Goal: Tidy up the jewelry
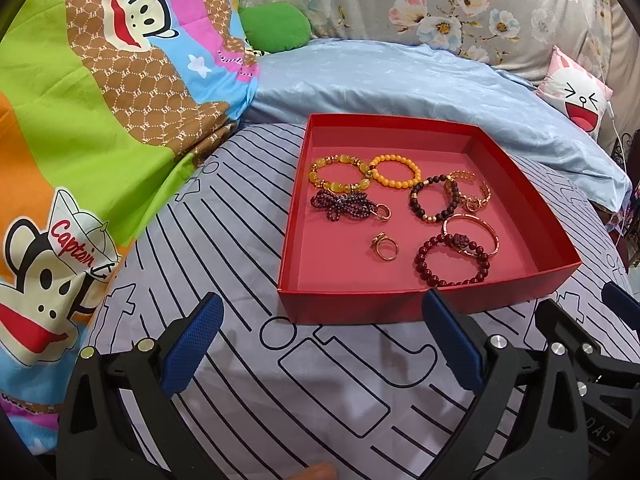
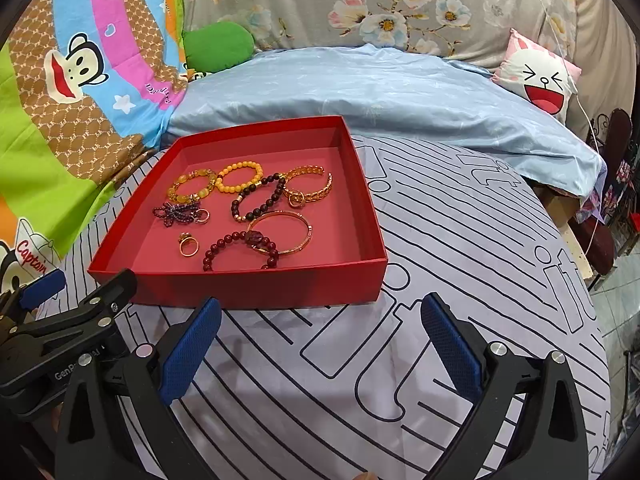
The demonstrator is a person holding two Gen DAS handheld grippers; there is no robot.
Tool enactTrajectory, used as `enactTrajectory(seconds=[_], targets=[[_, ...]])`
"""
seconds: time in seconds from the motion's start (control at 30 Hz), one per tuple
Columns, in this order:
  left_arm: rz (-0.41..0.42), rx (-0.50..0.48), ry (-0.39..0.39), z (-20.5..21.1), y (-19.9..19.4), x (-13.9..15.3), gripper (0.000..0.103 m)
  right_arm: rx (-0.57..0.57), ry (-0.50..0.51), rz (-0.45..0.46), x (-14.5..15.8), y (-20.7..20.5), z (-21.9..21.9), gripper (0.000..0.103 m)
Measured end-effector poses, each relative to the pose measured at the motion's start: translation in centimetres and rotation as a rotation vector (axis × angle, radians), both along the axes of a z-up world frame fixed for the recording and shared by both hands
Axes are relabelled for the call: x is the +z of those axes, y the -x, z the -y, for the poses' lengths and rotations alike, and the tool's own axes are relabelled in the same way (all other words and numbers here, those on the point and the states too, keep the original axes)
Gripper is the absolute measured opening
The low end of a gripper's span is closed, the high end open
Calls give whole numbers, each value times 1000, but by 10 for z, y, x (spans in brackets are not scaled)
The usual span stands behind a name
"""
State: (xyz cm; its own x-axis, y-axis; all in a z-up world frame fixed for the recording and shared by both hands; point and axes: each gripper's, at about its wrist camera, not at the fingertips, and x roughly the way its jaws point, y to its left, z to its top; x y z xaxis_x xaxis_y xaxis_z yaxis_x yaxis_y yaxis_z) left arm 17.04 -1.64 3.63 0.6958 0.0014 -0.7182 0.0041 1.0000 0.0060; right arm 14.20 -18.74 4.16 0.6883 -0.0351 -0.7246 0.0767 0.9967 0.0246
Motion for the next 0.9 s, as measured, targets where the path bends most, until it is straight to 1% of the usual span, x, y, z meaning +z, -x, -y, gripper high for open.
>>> enactTrajectory(seconds=[0.2, 0.3, 0.4, 0.8, 0.9], targets=[[-8, 14, 7, -2, 1, -1, 95, 5, -4, -4, 1, 0, 0, 96], [-2, 20, -6, -1, 1, -1, 95, 6, -4, -7, 0, 0, -1, 96], [-14, 21, -1, -2, -1, -2, 95, 8, -3, -9, 0, 0, -2, 96], [-18, 29, -10, -1, -1, -2, 95, 10, -5, -11, -1, 0, -4, 96], [-7, 31, -15, -1, 0, -1, 95, 10, -5, -11, -1, 1, -5, 96]])
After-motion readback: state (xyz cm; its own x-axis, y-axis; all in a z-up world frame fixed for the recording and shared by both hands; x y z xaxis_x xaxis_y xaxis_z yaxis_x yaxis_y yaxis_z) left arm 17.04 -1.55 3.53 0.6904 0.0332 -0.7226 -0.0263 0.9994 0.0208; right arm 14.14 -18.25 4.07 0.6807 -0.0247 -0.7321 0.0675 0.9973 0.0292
